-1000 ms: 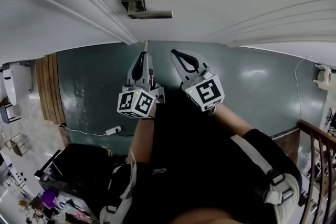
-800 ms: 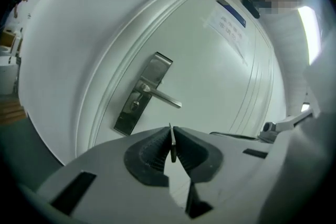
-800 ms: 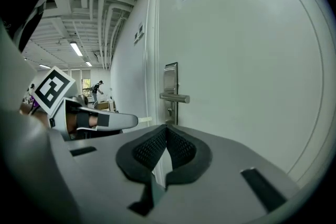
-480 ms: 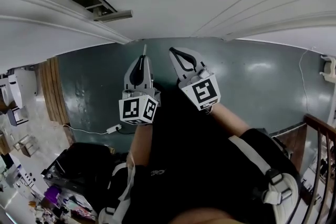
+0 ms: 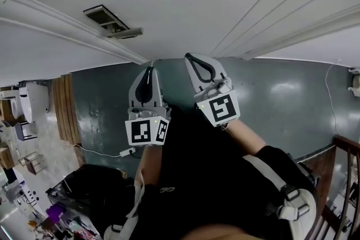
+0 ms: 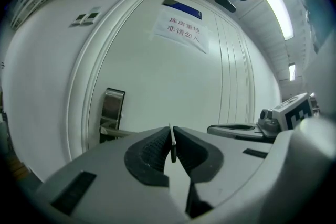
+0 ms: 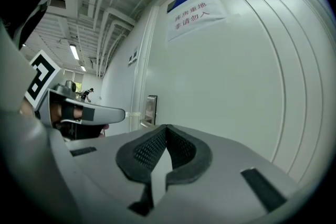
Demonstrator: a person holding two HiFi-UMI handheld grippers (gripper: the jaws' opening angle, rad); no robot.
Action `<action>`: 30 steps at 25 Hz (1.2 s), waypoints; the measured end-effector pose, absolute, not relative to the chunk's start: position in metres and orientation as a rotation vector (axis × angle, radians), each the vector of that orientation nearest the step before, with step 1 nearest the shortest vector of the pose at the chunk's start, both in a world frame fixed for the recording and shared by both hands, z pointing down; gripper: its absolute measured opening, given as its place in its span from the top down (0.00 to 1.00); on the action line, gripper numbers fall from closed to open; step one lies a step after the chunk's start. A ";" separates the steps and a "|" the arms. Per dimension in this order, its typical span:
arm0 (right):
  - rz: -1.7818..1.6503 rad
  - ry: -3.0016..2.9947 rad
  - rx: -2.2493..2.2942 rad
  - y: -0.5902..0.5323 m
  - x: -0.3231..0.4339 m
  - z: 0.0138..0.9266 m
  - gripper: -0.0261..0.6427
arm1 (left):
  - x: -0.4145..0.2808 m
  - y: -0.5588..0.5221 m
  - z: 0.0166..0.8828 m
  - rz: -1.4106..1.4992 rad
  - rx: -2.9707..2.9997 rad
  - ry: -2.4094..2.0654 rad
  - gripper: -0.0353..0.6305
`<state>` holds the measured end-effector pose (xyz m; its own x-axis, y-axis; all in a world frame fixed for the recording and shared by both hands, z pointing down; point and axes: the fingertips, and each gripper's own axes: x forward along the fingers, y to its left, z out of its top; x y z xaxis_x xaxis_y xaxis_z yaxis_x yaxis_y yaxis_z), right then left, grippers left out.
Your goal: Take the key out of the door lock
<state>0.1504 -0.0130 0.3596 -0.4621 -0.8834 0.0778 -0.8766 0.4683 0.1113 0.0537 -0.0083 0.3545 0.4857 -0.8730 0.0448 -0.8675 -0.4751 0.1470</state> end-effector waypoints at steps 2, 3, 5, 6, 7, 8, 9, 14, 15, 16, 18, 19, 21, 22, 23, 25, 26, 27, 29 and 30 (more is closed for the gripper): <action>-0.136 -2.599 1.567 -0.014 0.147 0.340 0.95 | 0.049 -0.009 0.342 -0.063 2.590 -1.547 0.89; -0.156 -2.612 1.568 -0.015 0.144 0.331 0.95 | 0.046 -0.009 0.337 -0.067 2.594 -1.562 0.89; -0.191 -2.638 1.570 -0.015 0.139 0.316 0.95 | 0.039 -0.008 0.327 -0.074 2.601 -1.589 0.89; -0.203 -2.648 1.574 -0.016 0.137 0.311 0.95 | 0.036 -0.008 0.322 -0.078 2.606 -1.601 0.89; -0.210 -2.655 1.580 -0.016 0.136 0.307 0.95 | 0.034 -0.007 0.317 -0.080 2.614 -1.611 0.89; -0.211 -2.658 1.588 -0.017 0.135 0.304 0.95 | 0.032 -0.006 0.312 -0.083 2.623 -1.619 0.89; -0.210 -2.659 1.592 -0.017 0.134 0.302 0.95 | 0.030 -0.005 0.307 -0.088 2.633 -1.626 0.89; -0.252 -2.665 1.543 -0.020 0.121 0.298 0.95 | 0.014 -0.005 0.297 -0.118 2.617 -1.686 0.89; -0.264 -2.676 1.535 -0.021 0.118 0.295 0.95 | 0.011 -0.004 0.296 -0.120 2.610 -1.699 0.89; -0.271 -2.686 1.531 -0.021 0.115 0.293 0.95 | 0.008 -0.004 0.295 -0.122 2.607 -1.709 0.89; -0.282 -2.701 1.527 -0.023 0.110 0.291 0.95 | 0.003 -0.005 0.293 -0.120 2.612 -1.726 0.89; -0.288 -2.705 1.524 -0.023 0.108 0.291 0.95 | 0.001 -0.005 0.292 -0.117 2.616 -1.734 0.89; -0.297 -2.710 1.511 -0.023 0.103 0.291 0.95 | -0.004 -0.003 0.292 -0.109 2.619 -1.750 0.89; -0.301 -2.712 1.501 -0.022 0.101 0.291 0.95 | -0.005 -0.002 0.292 -0.105 2.616 -1.756 0.89; -0.304 -2.715 1.493 -0.022 0.098 0.290 0.95 | -0.007 -0.001 0.291 -0.103 2.611 -1.760 0.89; -0.300 -2.719 1.480 -0.020 0.095 0.291 0.95 | -0.009 0.001 0.290 -0.104 2.603 -1.768 0.89; -0.299 -2.720 1.477 -0.020 0.094 0.291 0.95 | -0.009 0.001 0.289 -0.102 2.604 -1.773 0.89; -0.299 -2.725 1.478 -0.020 0.093 0.291 0.95 | -0.009 0.002 0.289 -0.100 2.608 -1.778 0.89; -0.300 -2.733 1.476 -0.019 0.092 0.292 0.95 | -0.009 0.004 0.289 -0.099 2.611 -1.783 0.89; -0.300 -2.733 1.470 -0.019 0.091 0.292 0.95 | -0.010 0.005 0.289 -0.101 2.607 -1.784 0.89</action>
